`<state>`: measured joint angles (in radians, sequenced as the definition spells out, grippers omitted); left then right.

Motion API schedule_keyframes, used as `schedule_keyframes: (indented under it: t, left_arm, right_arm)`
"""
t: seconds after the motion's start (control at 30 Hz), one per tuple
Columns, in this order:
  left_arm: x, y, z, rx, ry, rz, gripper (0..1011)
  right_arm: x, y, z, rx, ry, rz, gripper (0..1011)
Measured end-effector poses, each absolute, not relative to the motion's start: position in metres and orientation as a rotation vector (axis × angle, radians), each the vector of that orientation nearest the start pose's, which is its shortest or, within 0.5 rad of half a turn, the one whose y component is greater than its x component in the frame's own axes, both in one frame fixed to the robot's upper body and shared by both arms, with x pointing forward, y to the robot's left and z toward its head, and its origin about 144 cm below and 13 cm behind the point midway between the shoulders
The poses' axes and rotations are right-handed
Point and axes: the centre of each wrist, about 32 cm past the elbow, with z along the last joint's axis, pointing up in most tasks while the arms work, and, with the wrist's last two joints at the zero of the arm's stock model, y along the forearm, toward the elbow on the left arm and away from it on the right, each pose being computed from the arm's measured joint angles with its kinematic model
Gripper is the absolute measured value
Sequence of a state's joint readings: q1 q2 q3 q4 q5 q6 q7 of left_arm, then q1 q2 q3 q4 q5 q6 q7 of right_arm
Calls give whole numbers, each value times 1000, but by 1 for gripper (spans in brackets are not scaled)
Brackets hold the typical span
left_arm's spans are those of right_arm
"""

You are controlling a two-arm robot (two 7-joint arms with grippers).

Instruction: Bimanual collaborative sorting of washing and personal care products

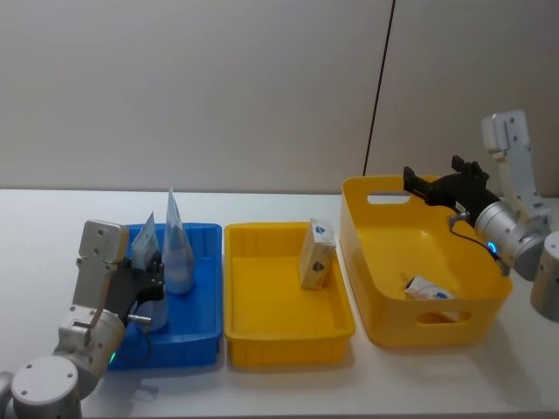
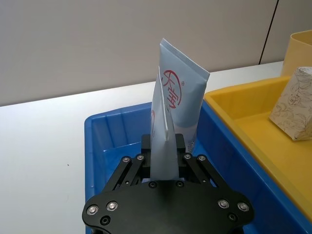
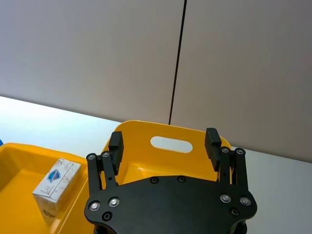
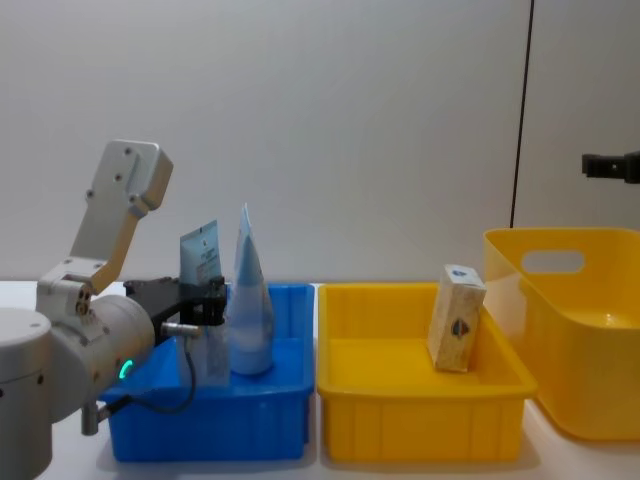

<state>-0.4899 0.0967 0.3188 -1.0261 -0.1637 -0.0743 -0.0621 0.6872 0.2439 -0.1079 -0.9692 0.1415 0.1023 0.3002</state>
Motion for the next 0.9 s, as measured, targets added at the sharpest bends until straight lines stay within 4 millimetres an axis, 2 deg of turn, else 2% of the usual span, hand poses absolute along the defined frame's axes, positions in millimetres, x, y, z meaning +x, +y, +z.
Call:
schedule_keyframes:
  t: [0.9]
  left_arm:
    - [584,185,1152,65,-40,1283,234]
  right_arm:
    - [635,-315,1245,-116,-51,-1330,1002]
